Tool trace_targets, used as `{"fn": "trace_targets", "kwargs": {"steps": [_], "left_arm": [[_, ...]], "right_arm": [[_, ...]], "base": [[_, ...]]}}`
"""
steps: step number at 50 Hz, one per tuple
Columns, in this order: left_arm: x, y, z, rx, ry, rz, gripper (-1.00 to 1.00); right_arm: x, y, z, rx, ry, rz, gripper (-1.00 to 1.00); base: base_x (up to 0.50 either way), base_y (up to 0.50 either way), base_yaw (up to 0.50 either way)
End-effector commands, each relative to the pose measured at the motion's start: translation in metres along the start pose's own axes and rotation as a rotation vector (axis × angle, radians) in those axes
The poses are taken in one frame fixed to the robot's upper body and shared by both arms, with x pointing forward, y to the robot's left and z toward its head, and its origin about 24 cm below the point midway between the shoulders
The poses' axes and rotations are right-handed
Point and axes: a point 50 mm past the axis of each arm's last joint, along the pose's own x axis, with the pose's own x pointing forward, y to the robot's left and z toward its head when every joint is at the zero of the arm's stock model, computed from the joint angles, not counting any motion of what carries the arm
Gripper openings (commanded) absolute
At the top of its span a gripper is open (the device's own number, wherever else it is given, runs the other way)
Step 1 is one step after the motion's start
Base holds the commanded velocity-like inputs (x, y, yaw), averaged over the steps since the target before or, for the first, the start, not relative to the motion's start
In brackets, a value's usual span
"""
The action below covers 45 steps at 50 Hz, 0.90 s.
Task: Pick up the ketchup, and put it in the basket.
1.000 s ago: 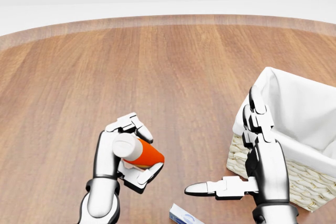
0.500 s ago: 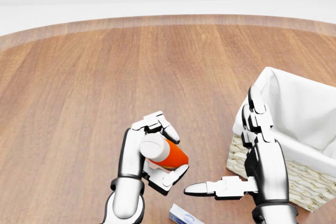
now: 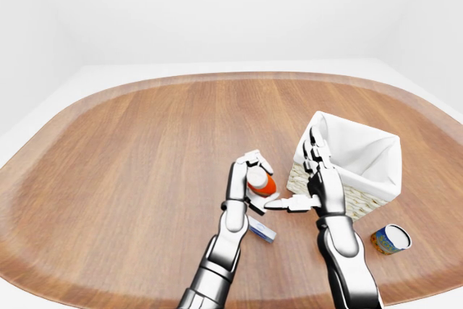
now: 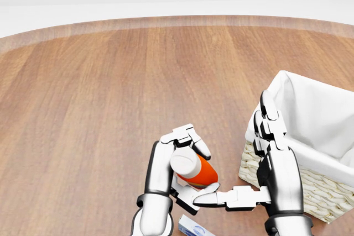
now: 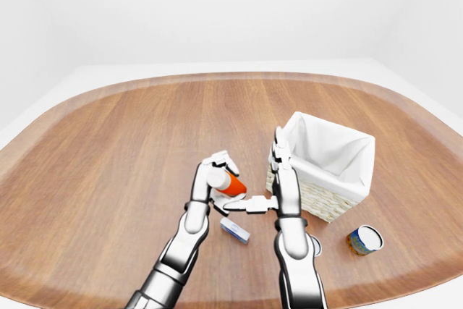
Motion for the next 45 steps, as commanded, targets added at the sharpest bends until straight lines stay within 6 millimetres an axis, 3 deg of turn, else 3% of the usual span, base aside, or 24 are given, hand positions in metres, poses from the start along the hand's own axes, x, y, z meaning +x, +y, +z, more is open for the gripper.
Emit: {"fn": "trace_targets", "kwargs": {"steps": [1, 17, 29, 45], "left_arm": [[0.001, -0.007, -0.004, -0.028, 0.031, 0.003, -1.00], [0.010, -0.018, -0.038, 0.063, 0.200, 0.011, -1.00], [0.005, -0.028, -0.031, 0.063, 0.168, -0.013, -1.00], [-0.003, -0.037, -0.003, 0.023, 0.041, -0.043, -1.00]], "right_arm": [[0.000, 0.001, 0.001, 0.001, -0.003, 0.004, 1.00], [0.000, 0.000, 0.002, 0.002, -0.007, 0.003, 1.00], [-0.003, 0.000, 0.003, 0.017, -0.009, 0.014, 1.00], [-0.003, 0.001, 0.001, 0.017, -0.005, 0.023, 1.00]], "base": [[0.00, 0.00, 0.00], [0.00, 0.00, 0.00], [0.00, 0.00, 0.00], [0.00, 0.00, 0.00]]}}
